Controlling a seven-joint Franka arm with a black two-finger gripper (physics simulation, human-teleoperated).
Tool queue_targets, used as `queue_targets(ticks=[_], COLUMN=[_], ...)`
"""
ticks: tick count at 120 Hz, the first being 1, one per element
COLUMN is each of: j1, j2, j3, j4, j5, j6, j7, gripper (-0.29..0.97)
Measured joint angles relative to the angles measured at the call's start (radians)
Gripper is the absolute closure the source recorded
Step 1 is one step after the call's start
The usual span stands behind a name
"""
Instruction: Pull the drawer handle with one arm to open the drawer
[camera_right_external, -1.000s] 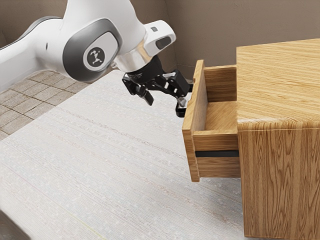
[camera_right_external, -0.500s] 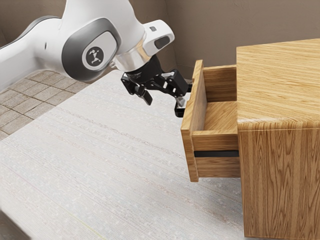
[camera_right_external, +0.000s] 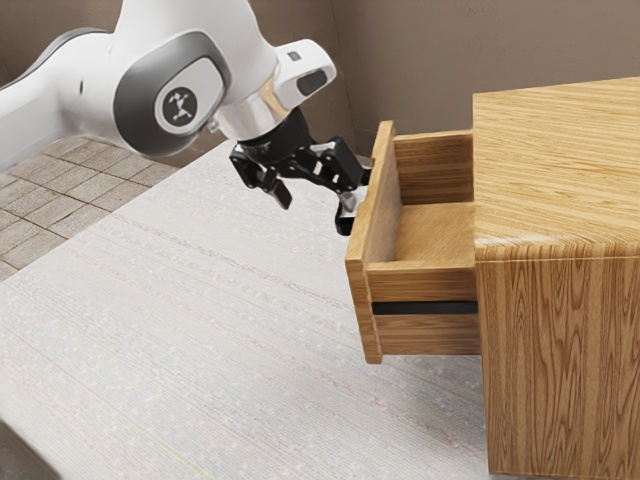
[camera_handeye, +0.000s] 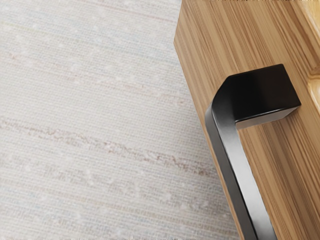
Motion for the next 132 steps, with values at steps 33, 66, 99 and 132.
queue_targets(ticks=[33,66,99,132], j1=[-0.010,-0.054,-0.039,0.048], j2=[-0.007,-0.016,-0.026,-0.023], j3=[0.030,0.079,0.093,0.079], j4=[-0.001,-0.002,-0.001,-0.007], j5=[-0.001,-0.006,-0.027,-0.053], j6=[-0.017,-0.028,-0.037,-0.024], j7=[0.006,0.013,0.020,0.024], gripper=[0.00,0.00,0.00,0.00])
